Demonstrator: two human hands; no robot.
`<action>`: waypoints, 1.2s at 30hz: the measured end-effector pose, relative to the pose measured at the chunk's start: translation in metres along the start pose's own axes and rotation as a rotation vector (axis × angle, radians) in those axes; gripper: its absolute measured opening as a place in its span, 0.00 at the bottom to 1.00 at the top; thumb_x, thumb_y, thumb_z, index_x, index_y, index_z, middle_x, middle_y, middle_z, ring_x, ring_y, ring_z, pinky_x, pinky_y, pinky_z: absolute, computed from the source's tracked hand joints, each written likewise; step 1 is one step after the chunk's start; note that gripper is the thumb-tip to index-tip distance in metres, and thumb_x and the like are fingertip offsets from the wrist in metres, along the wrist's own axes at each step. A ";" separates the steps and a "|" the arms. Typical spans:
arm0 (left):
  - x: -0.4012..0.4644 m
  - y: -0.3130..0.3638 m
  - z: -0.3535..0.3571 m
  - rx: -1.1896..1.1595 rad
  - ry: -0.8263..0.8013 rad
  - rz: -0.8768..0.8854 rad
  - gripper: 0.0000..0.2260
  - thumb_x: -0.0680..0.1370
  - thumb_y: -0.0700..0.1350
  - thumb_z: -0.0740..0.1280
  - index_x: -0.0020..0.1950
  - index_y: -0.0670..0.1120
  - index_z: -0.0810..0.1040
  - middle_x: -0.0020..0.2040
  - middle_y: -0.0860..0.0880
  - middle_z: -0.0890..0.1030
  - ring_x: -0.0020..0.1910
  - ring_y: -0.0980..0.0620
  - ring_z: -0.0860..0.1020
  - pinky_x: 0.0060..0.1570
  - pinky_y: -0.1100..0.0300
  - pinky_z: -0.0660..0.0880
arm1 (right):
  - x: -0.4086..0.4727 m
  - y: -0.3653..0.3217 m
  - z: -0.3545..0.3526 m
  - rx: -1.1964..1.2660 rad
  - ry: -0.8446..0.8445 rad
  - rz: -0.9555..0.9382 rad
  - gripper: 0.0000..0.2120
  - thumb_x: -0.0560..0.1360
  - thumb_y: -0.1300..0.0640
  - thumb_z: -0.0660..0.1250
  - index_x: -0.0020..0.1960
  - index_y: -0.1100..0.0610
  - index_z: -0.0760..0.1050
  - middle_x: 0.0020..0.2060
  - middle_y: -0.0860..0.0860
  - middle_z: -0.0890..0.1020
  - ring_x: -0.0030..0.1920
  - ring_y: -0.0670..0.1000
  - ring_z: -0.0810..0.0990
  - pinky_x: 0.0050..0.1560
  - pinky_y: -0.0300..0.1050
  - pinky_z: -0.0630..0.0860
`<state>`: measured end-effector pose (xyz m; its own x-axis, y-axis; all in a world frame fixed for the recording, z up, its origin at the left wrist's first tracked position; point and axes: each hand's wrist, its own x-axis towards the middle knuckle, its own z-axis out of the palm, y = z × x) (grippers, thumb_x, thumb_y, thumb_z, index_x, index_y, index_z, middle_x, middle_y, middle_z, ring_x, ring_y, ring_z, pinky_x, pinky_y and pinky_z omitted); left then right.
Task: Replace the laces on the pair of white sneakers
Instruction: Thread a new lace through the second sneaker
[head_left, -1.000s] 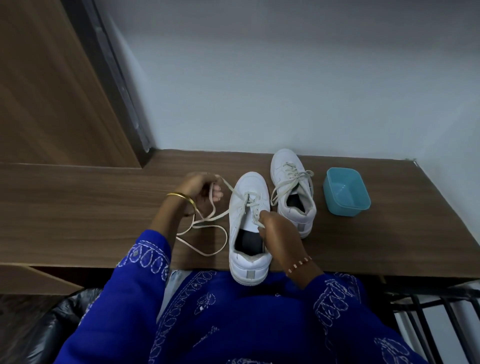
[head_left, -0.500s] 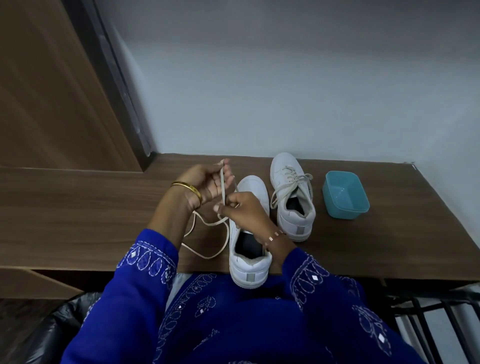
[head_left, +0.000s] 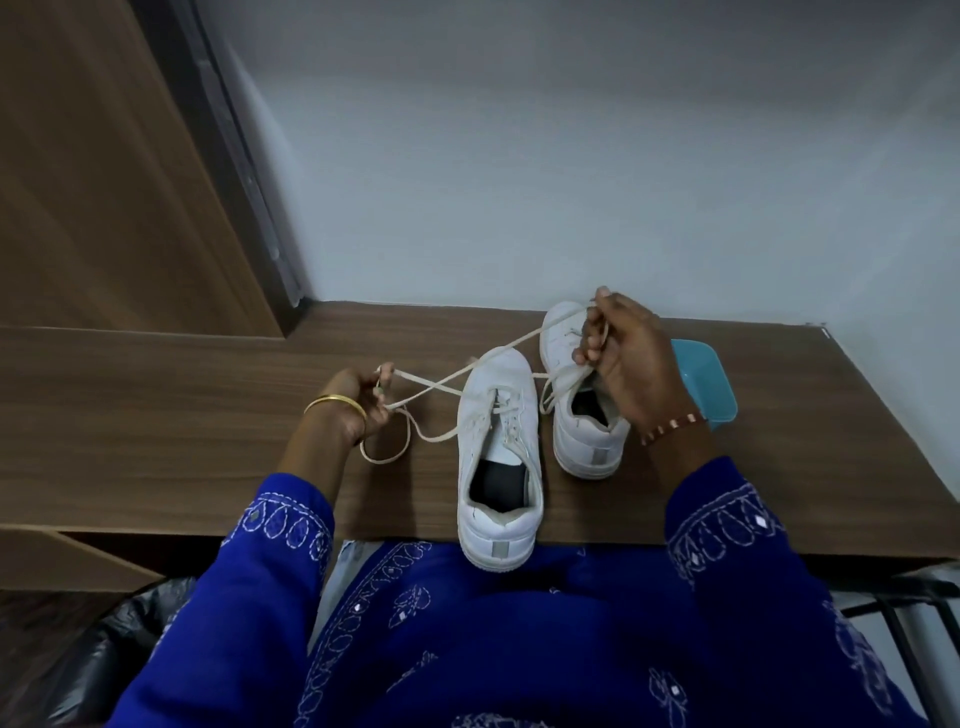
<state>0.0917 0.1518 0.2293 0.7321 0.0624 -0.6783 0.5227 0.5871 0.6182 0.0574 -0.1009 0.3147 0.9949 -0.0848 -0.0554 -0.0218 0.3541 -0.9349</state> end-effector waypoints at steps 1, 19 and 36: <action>0.002 -0.001 0.000 0.116 0.009 0.026 0.15 0.80 0.37 0.51 0.39 0.43 0.73 0.20 0.54 0.75 0.17 0.60 0.70 0.18 0.70 0.63 | -0.001 -0.003 0.001 -0.010 -0.017 -0.017 0.13 0.79 0.60 0.57 0.37 0.59 0.71 0.21 0.46 0.72 0.22 0.45 0.64 0.27 0.38 0.65; -0.034 -0.048 0.058 0.857 -0.413 0.733 0.10 0.78 0.41 0.63 0.59 0.47 0.74 0.44 0.50 0.76 0.43 0.56 0.74 0.50 0.59 0.72 | -0.001 0.028 0.023 -0.859 -0.039 -0.082 0.08 0.74 0.57 0.67 0.44 0.62 0.77 0.26 0.49 0.73 0.20 0.38 0.69 0.27 0.29 0.66; -0.028 -0.041 0.054 1.165 -0.046 1.131 0.08 0.77 0.40 0.65 0.43 0.37 0.81 0.43 0.44 0.65 0.41 0.52 0.65 0.39 0.63 0.59 | -0.013 0.023 0.021 -0.795 -0.088 0.018 0.08 0.75 0.57 0.67 0.43 0.62 0.79 0.21 0.44 0.72 0.17 0.39 0.67 0.22 0.29 0.62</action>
<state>0.0731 0.0820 0.2446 0.9521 -0.0213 0.3052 -0.2483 -0.6365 0.7302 0.0465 -0.0715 0.3010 0.9971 0.0003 -0.0755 -0.0685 -0.4180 -0.9058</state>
